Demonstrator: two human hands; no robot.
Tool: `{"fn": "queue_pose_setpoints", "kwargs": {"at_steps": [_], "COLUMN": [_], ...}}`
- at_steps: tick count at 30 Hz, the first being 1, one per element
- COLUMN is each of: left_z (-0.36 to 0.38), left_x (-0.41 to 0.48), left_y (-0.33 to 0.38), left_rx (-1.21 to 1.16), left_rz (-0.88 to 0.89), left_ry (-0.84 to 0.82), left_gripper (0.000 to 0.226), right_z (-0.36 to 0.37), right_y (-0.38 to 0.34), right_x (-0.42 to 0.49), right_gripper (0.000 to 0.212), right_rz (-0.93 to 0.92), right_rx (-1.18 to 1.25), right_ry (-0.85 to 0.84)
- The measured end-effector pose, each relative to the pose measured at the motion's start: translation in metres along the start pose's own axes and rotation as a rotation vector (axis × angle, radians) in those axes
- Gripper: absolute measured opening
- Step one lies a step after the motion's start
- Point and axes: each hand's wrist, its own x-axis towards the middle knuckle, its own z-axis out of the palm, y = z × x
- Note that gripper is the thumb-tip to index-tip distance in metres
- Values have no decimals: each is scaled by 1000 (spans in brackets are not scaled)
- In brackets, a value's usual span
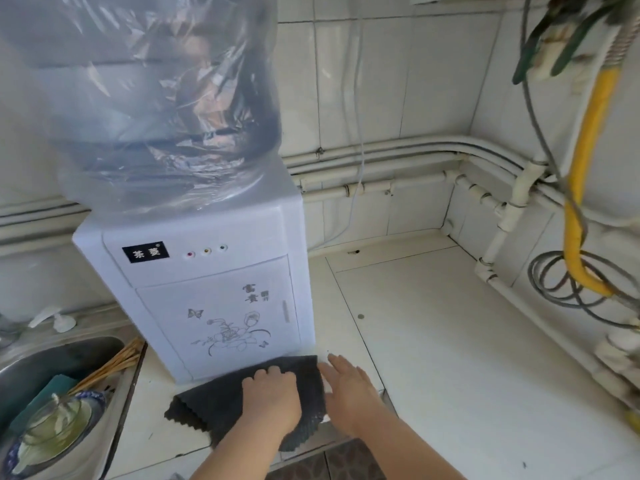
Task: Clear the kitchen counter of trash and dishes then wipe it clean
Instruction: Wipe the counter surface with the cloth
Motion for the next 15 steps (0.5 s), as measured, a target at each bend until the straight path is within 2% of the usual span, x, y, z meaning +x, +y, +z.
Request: {"fn": "queue_pose_setpoints", "kwargs": {"at_steps": [5,12,15], "left_z": [-17,-18,-17], "left_x": [8,13,13], "left_y": [72,154,185], "left_rx": [-64,10,58], "left_rz": [240,449,533], "left_ry": [80,46,21], "left_gripper": [44,43,45], "right_z": [-20,-25,-17], "right_y": [63,127,149], "right_x": [-38,-114,-142], "right_gripper": [57,56,58], "right_rz": [225,560,759], "right_rx": [75,110,127], "right_ry": [137,286,265]}}
